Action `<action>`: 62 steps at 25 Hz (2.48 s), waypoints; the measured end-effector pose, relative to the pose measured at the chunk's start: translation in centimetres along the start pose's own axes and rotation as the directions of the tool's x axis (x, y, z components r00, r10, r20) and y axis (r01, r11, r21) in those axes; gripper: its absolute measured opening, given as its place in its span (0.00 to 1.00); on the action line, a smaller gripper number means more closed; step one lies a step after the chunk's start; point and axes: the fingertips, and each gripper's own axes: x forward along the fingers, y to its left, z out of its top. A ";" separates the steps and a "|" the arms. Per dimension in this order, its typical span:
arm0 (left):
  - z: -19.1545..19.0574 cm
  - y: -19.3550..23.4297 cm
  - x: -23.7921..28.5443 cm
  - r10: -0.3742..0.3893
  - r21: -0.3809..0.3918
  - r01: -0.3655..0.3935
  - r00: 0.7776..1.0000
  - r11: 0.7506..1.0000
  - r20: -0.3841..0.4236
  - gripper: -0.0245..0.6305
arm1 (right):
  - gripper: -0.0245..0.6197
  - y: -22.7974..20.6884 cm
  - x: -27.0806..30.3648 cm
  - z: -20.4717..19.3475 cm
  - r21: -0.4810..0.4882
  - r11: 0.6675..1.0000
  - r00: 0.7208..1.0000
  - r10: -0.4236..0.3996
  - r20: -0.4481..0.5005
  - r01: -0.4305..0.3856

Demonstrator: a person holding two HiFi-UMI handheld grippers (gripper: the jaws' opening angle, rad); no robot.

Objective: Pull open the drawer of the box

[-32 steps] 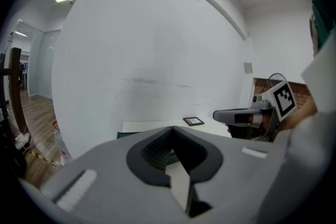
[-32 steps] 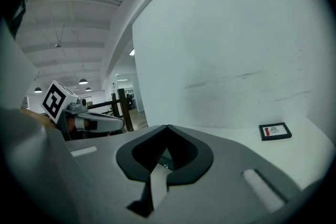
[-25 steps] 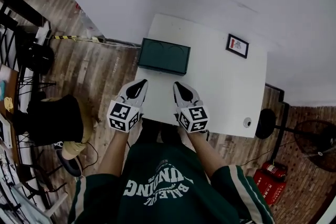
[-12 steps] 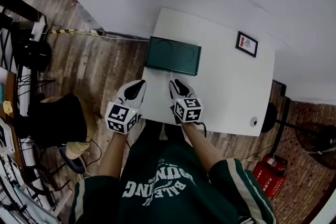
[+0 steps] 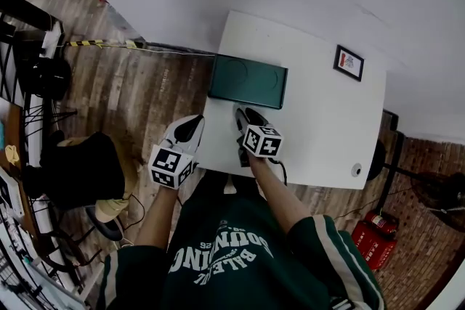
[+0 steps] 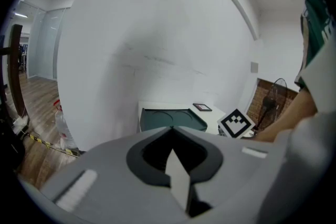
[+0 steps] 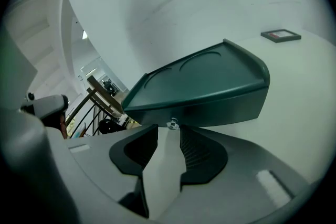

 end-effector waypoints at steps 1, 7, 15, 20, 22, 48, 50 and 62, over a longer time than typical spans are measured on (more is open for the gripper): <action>0.0 0.2 0.0 0.000 -0.002 0.000 1.000 1.000 -0.002 0.12 | 0.21 -0.2 0.3 0.0 0.039 0.999 1.000 -0.003 -0.001 0.003; -0.4 1.4 0.1 0.009 -0.015 -0.009 1.000 1.000 -0.010 0.12 | 0.21 -1.0 1.6 0.0 0.188 0.982 1.000 -0.020 -0.004 0.021; -0.8 1.6 -0.1 0.027 -0.015 -0.028 1.000 1.000 -0.007 0.12 | 0.15 -1.0 1.2 -0.6 0.149 0.988 0.999 -0.026 -0.034 0.031; -1.3 1.5 -0.3 0.026 -0.016 -0.026 1.000 1.000 -0.014 0.12 | 0.15 -0.5 0.4 -2.2 0.126 0.992 0.998 -0.020 -0.059 0.027; -1.3 1.3 -0.4 0.026 -0.016 -0.026 1.000 1.000 -0.013 0.12 | 0.15 -0.2 -0.1 -2.8 0.110 0.993 0.997 -0.024 -0.070 0.031; -3.0 -2.4 -2.6 0.026 -0.015 -0.026 1.000 1.000 -0.006 0.12 | 0.15 2.2 -4.7 -10.4 0.042 0.999 0.986 0.031 -0.164 -0.025; -3.2 -2.6 -2.7 0.024 -0.015 -0.024 1.000 1.000 -0.007 0.12 | 0.15 2.4 -4.8 -10.8 0.033 0.999 0.982 0.049 -0.182 -0.043; -0.3 -4.8 -0.9 -0.007 0.034 0.005 0.999 0.999 0.038 0.12 | 0.13 1.9 -11.3 -6.6 -0.253 0.965 0.998 0.061 -0.032 -0.067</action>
